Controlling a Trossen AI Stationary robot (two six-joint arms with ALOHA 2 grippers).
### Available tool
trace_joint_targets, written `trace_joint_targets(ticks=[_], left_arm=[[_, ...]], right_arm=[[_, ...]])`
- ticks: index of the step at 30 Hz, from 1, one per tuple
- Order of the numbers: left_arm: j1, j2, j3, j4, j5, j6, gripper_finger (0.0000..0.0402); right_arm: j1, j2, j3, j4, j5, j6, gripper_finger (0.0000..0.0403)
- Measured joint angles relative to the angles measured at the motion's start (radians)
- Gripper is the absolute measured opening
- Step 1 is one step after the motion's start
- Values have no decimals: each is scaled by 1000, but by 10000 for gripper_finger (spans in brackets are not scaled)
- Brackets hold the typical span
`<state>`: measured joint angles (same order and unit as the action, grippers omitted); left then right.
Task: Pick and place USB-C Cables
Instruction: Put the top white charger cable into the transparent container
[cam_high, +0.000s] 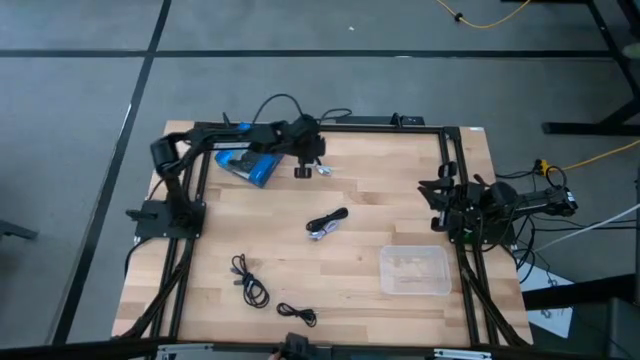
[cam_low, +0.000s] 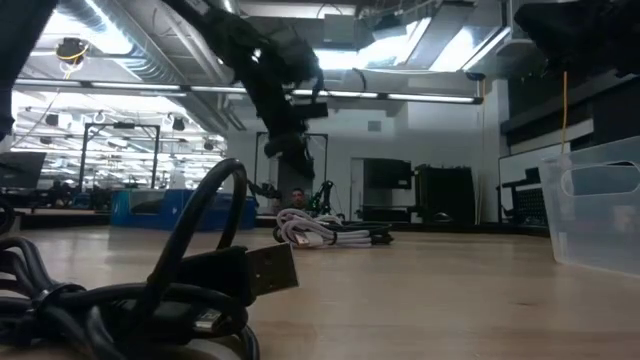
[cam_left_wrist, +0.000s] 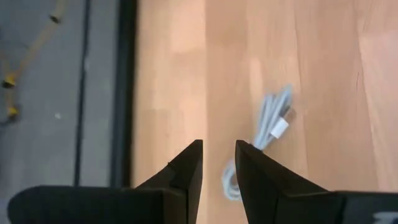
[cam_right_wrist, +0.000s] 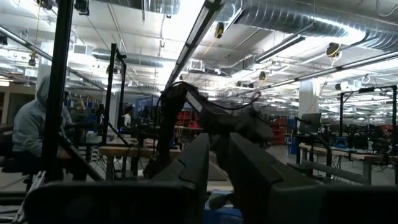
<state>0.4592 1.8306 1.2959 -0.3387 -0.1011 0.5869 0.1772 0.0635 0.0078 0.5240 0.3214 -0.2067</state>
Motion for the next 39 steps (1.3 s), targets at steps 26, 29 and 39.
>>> trace_joint_targets(ticks=[26, 29, 39], left_arm=[[8, 228, 33, -13, 102, 52, 87], [-2, 228, 33, -15, 78, 45, 82], [-76, 207, 81, -47, 61, -34, 27]], right_arm=[[0, 0, 0, -47, 0, 75, 68], [0, 0, 0, -52, 0, 96, 68], [0, 0, 0, -60, 0, 154, 68]])
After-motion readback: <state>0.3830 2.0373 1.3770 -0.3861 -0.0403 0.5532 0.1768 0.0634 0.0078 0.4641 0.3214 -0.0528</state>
